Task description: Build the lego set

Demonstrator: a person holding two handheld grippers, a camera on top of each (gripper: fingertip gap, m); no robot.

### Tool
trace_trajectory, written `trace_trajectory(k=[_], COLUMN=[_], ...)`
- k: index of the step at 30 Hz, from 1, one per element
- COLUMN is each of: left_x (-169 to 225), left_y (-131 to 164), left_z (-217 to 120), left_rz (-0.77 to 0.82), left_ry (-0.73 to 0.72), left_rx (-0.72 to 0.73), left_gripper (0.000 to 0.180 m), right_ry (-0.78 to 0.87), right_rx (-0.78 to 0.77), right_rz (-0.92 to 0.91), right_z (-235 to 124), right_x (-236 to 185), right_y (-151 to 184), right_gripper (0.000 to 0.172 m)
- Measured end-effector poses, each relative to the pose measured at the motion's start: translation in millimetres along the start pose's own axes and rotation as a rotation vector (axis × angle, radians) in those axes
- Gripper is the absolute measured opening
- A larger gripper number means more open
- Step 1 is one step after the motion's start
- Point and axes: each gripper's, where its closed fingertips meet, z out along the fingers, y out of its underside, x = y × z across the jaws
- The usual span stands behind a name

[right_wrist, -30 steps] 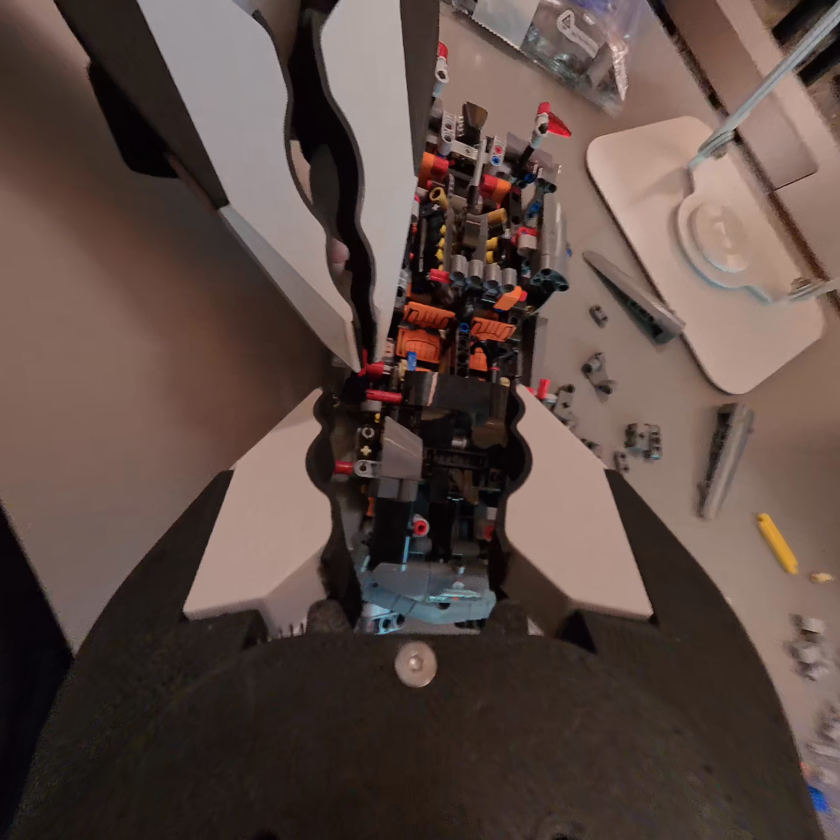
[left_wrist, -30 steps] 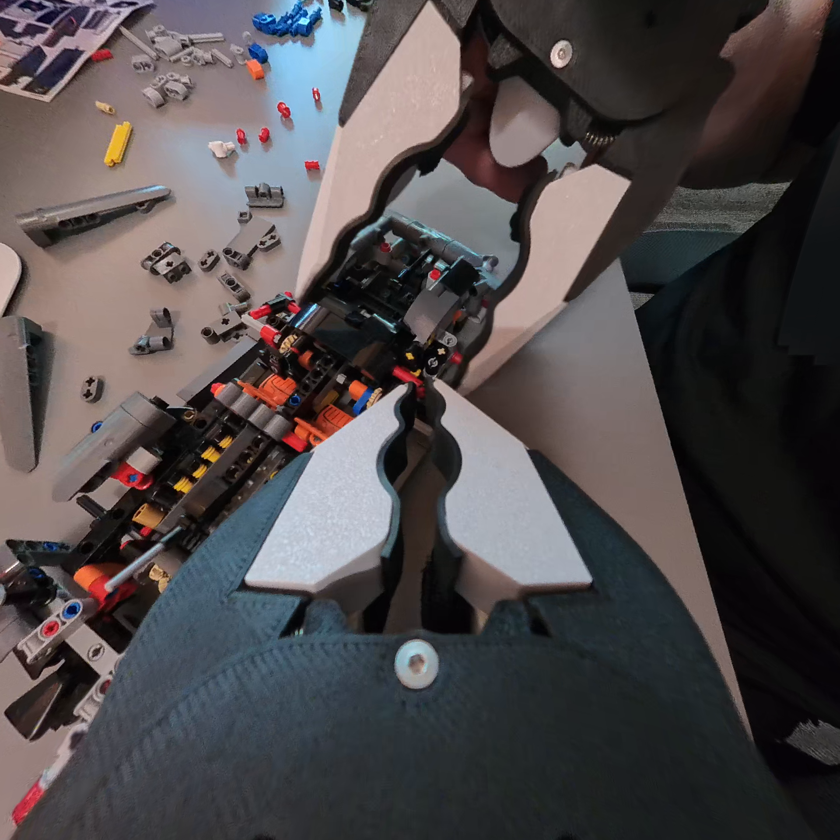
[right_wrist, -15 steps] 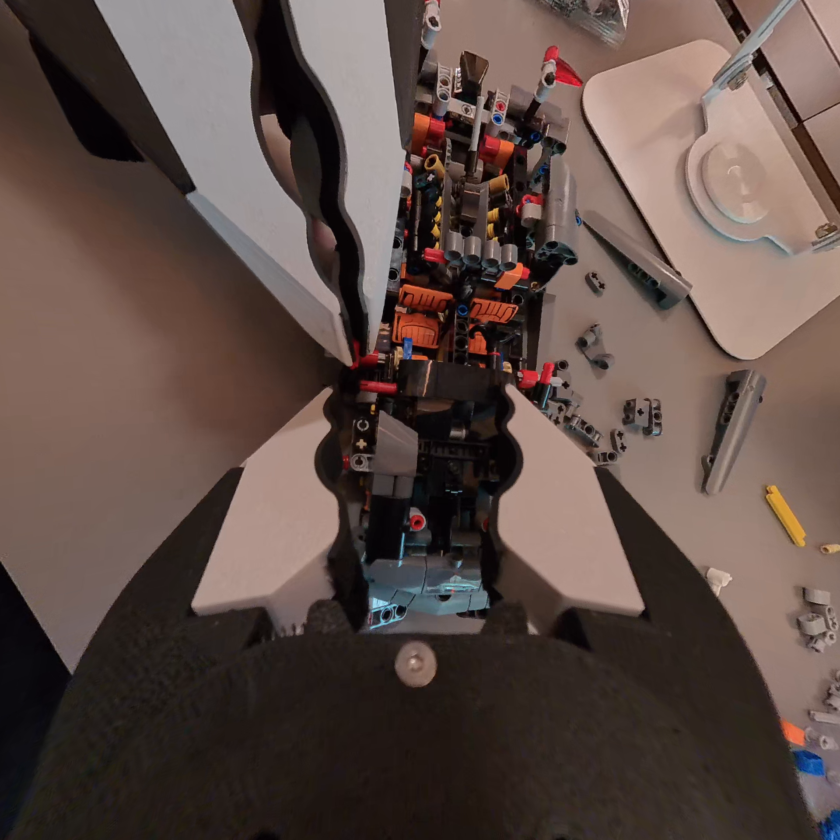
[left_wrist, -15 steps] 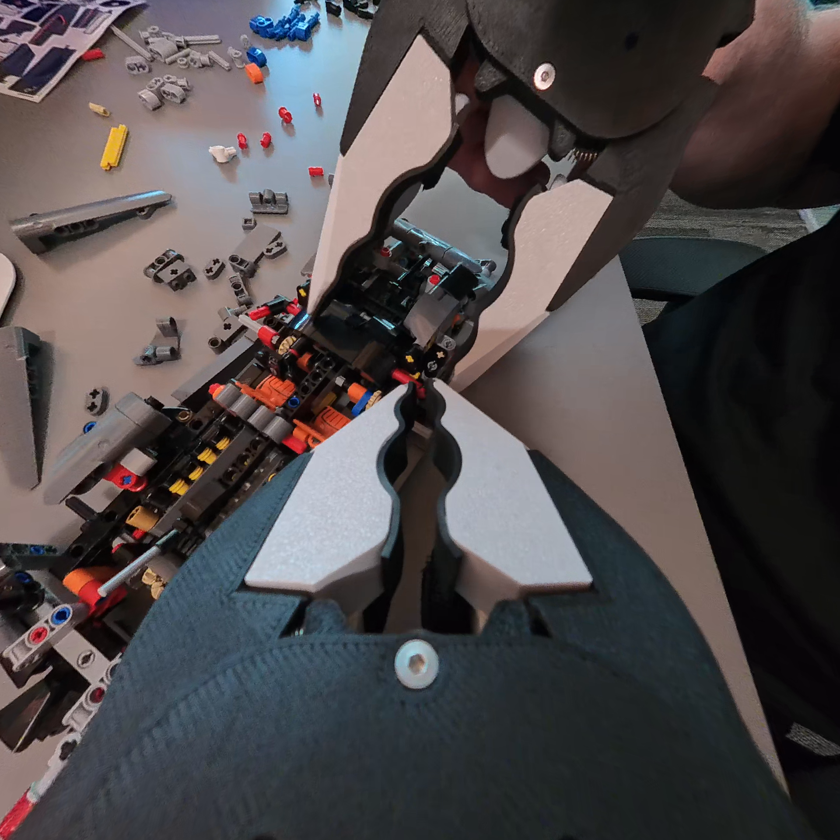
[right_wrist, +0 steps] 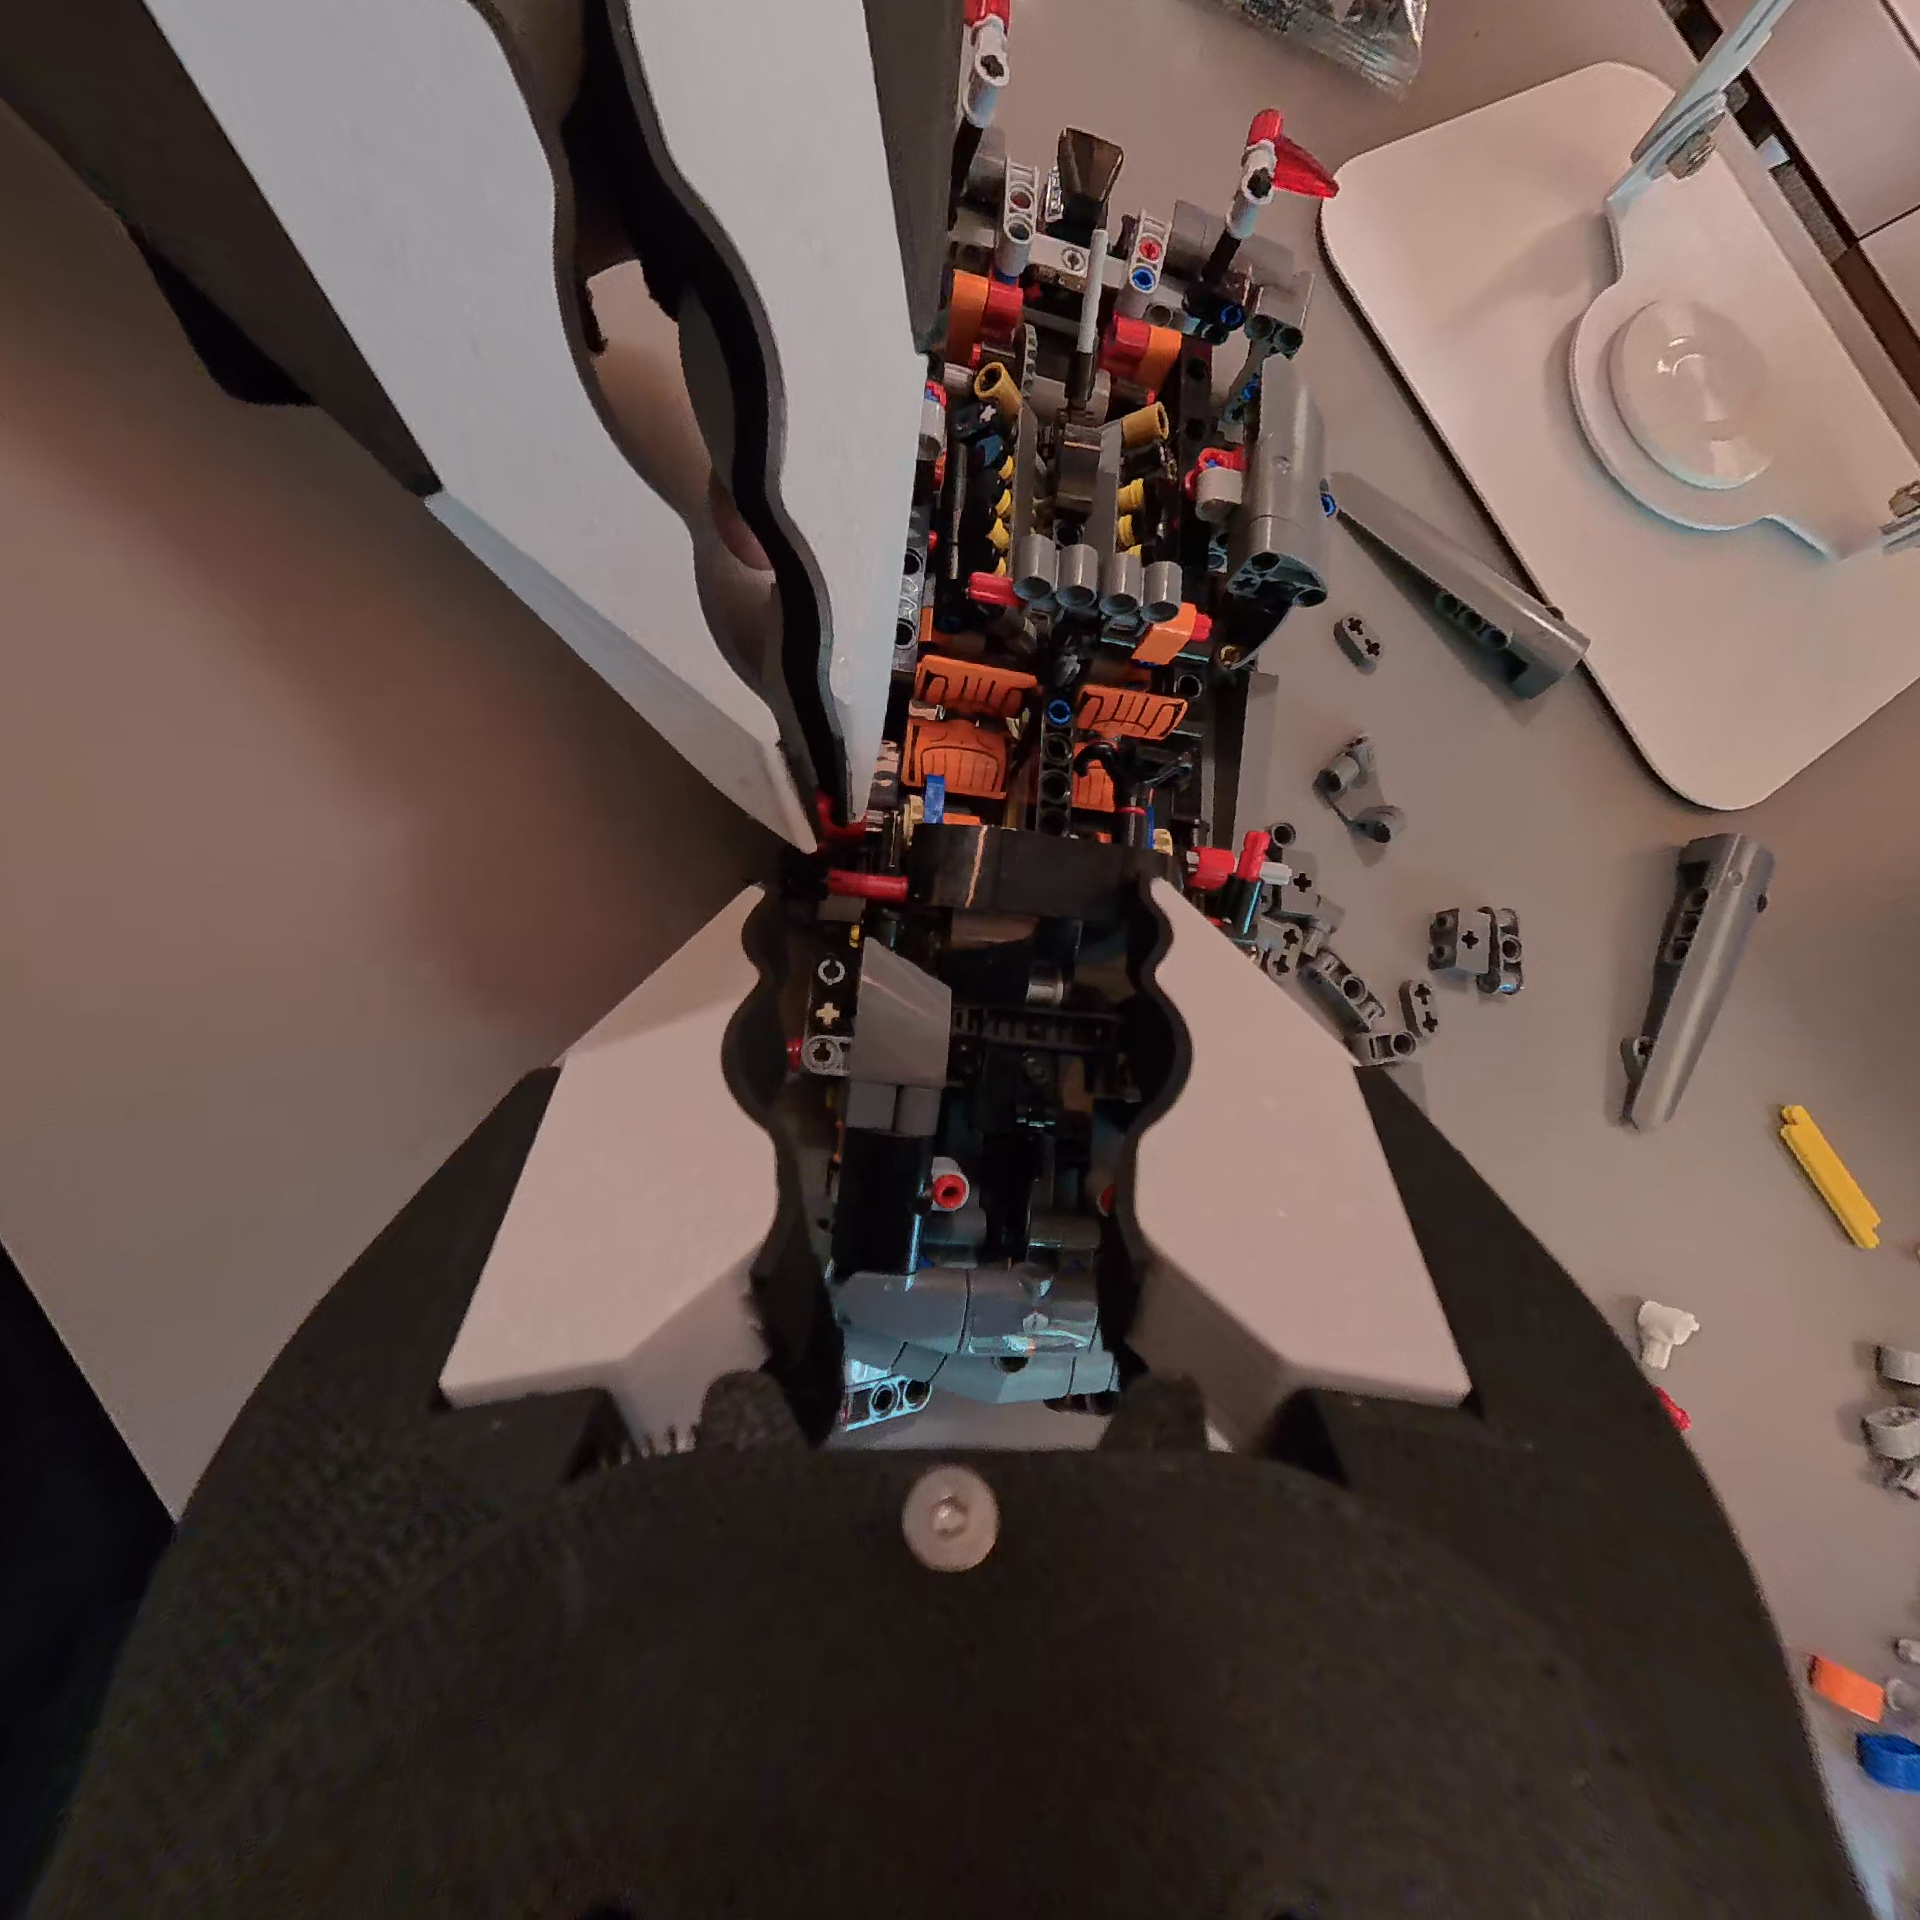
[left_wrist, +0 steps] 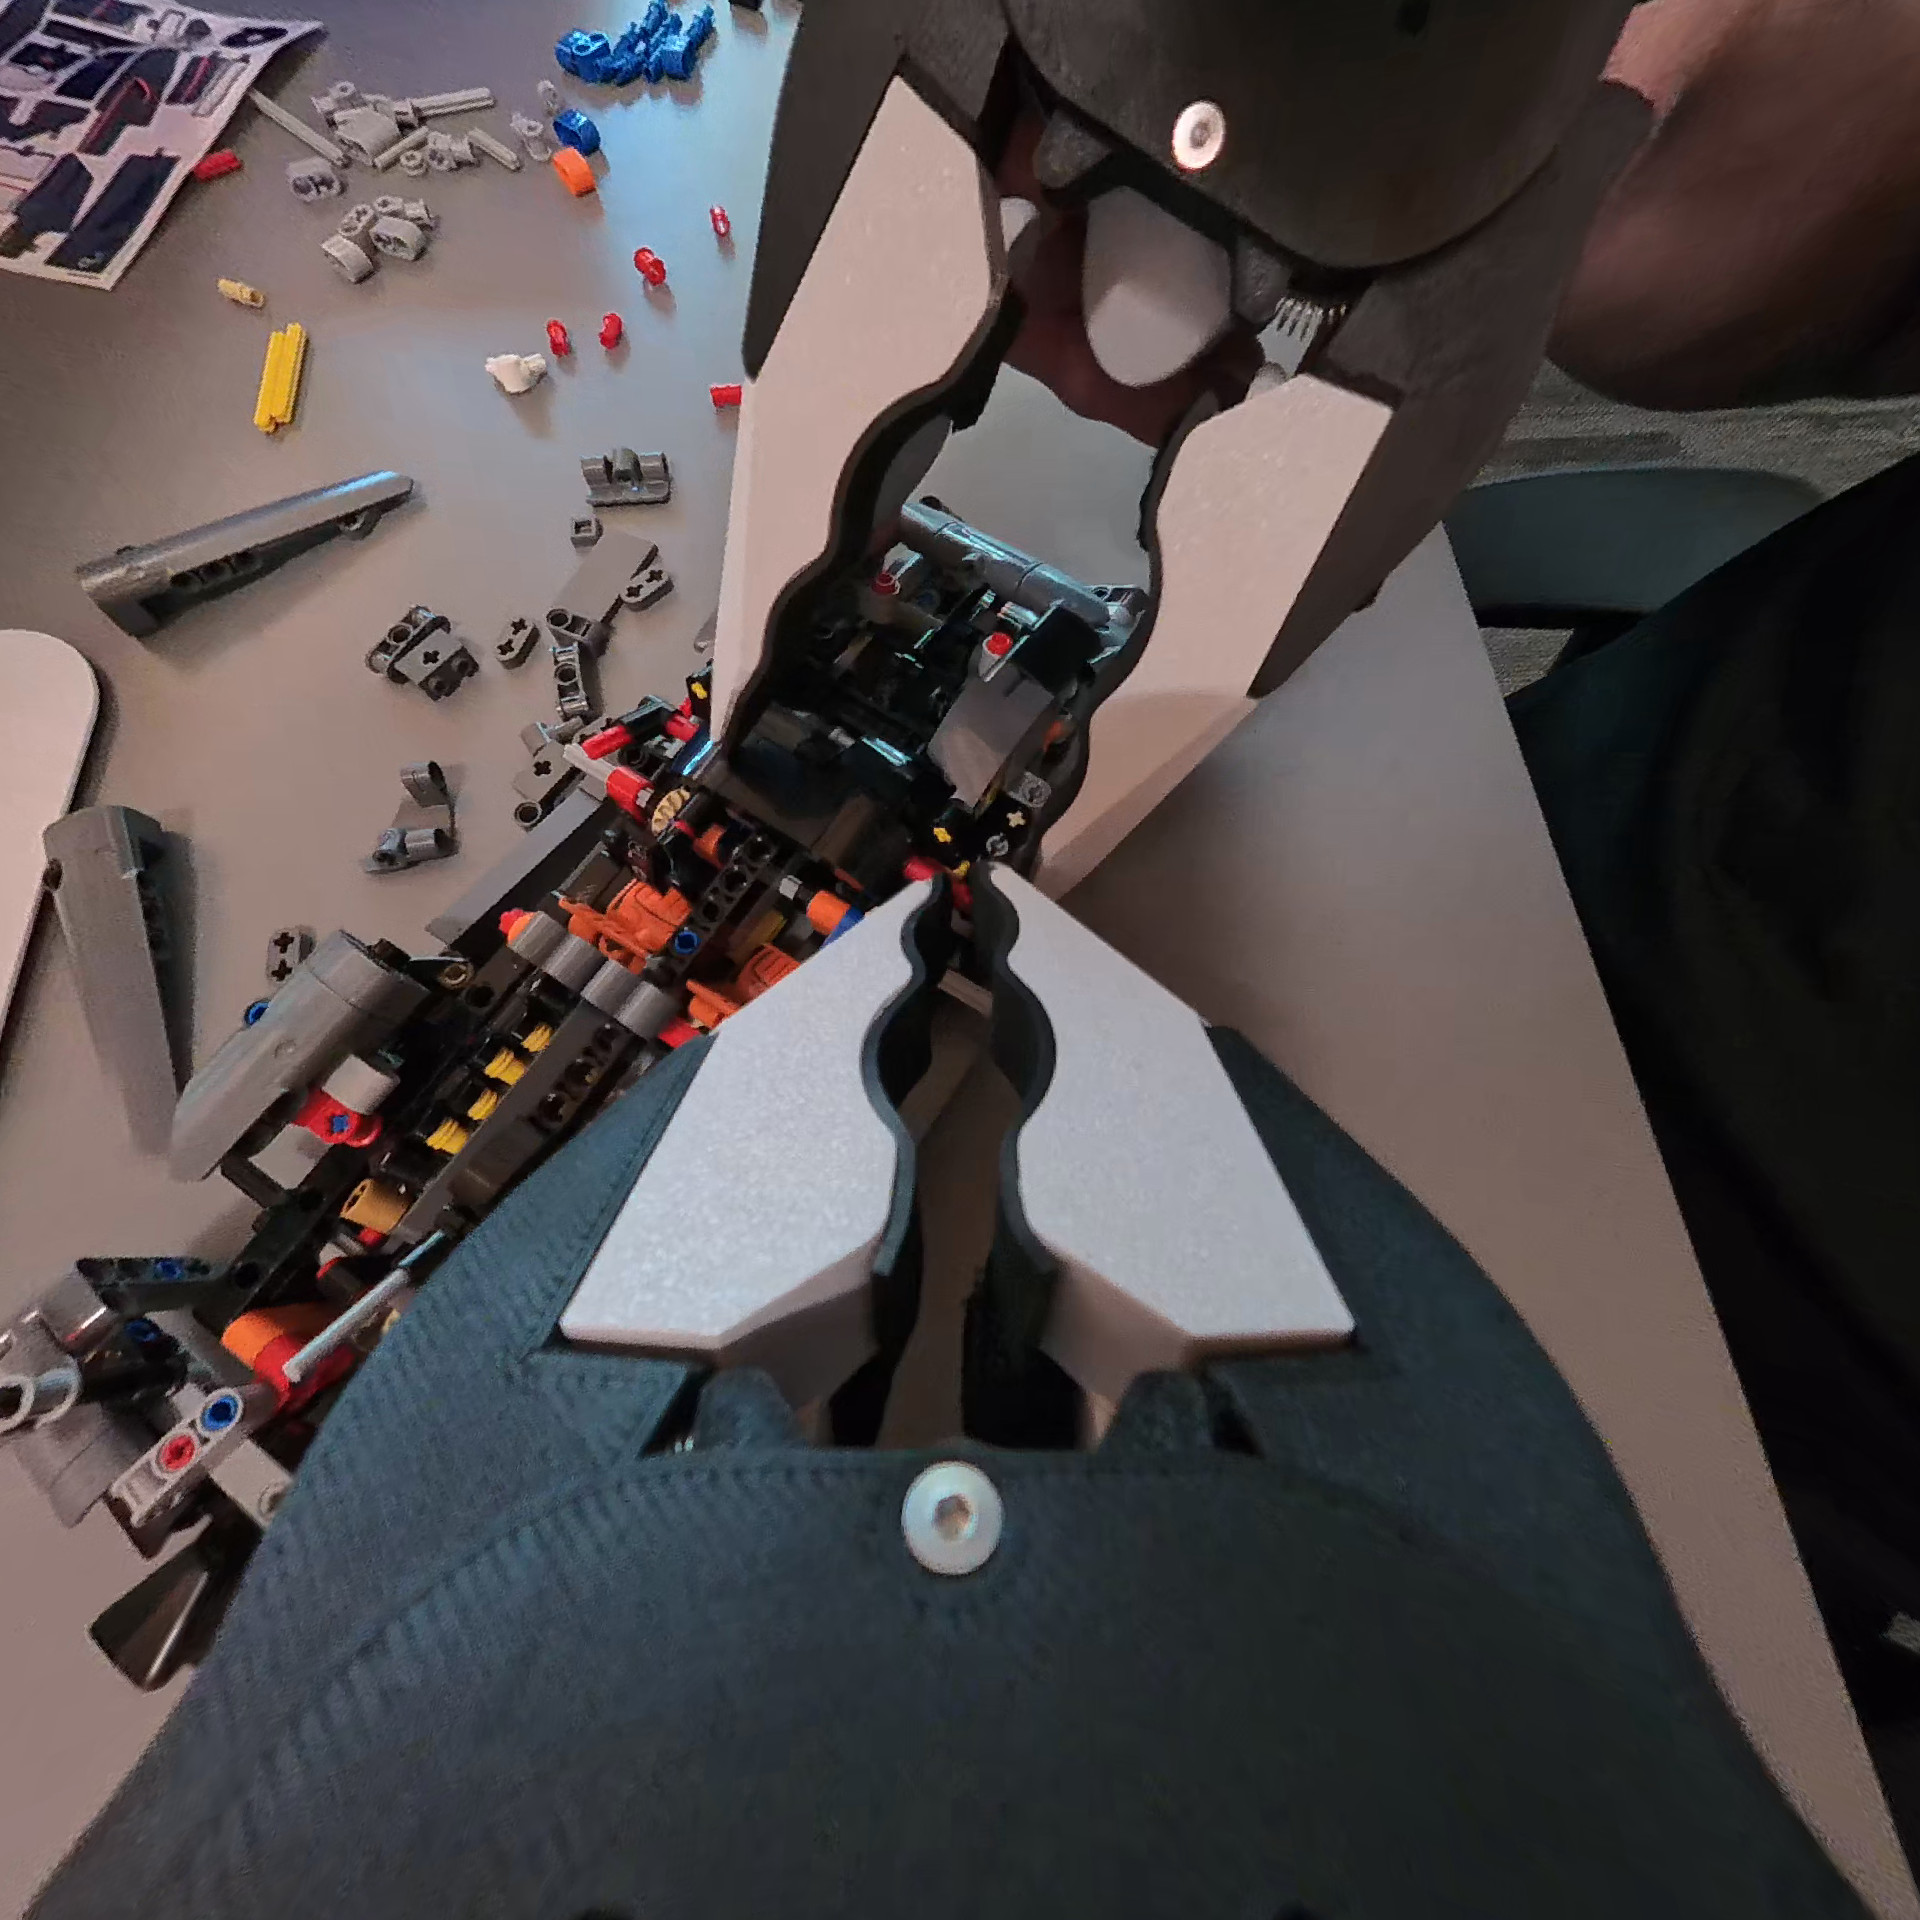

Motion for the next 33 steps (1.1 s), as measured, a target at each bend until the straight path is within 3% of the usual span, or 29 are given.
trace_trajectory(k=[16, 23, 33], left_x=[1.7, 0.3, -4.4], left_y=[3.7, 4.4, 2.9], left_z=[0.0, -0.1, -1.5], left_rz=[0.223, 0.323, 0.332], left_ry=[0.022, 0.04, 0.034], left_rx=[-0.066, -0.087, -0.066], left_gripper=[0.002, 0.002, 0.001], right_ry=[0.004, 0.009, -0.001], right_rx=[-0.078, -0.145, -0.139], right_rz=[0.017, 0.008, 0.006], right_z=[6.6, 10.0, 10.7], right_x=[7.1, 11.8, 12.5], right_y=[3.2, 6.6, 6.7], right_gripper=[0.076, 0.072, 0.073])
